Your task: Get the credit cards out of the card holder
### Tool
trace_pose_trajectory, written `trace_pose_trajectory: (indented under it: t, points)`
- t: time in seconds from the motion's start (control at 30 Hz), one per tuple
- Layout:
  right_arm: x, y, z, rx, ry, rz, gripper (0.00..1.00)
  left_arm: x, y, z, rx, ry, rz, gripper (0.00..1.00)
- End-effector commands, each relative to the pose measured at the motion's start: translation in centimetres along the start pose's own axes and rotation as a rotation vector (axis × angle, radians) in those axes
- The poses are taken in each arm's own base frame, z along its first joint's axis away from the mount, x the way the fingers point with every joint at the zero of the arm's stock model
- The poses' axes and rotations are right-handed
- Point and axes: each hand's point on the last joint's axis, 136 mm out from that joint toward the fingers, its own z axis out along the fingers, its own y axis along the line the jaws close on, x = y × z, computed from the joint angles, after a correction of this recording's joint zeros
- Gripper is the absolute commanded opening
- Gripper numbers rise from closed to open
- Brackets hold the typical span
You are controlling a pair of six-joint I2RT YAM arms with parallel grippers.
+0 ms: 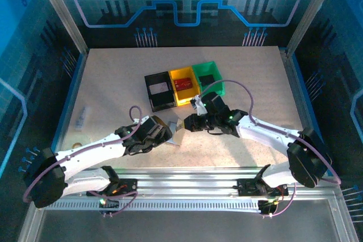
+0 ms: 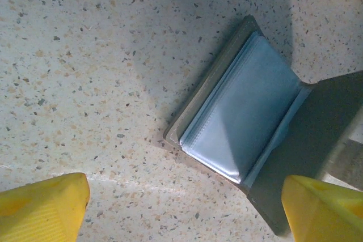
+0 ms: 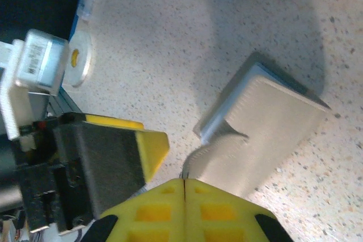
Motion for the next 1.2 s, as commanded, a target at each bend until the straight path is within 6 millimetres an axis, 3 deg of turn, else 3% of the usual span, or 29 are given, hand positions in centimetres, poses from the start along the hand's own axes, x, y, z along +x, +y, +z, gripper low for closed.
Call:
trace_pose_trajectory:
  t: [0.0, 0.27, 0.67, 0.93, 1.0, 1.17]
  points:
    - [0.7, -1.8, 0.0, 0.018, -0.005, 0.049, 0.00, 0.1, 0.9, 0.2, -0.020, 0.001, -0.009, 0.89]
    - [1.3, -7.5, -2.2, 0.132, -0.087, 0.201, 0.00, 0.2, 0.9, 0.6, -0.027, 0.010, -0.007, 0.90]
    - [3.8, -15.5, -3.4, 0.462, -0.023, 0.291, 0.00, 0.7, 0.5, 1.3, -0.023, 0.037, -0.009, 0.91]
    - [2.9, -16.9, -4.7, 0.568, -0.037, 0.264, 0.00, 0.9, 1.1, 1.5, -0.035, 0.039, -0.010, 0.92]
    - [2.6, -16.9, -4.7, 0.576, -0.033, 0.260, 0.11, 1.0, 1.1, 1.6, -0.037, 0.042, -0.007, 0.93]
    - [2.2, -16.7, -4.8, 0.579, -0.026, 0.239, 0.20, 1.0, 1.2, 1.7, -0.044, 0.045, 0.001, 0.93]
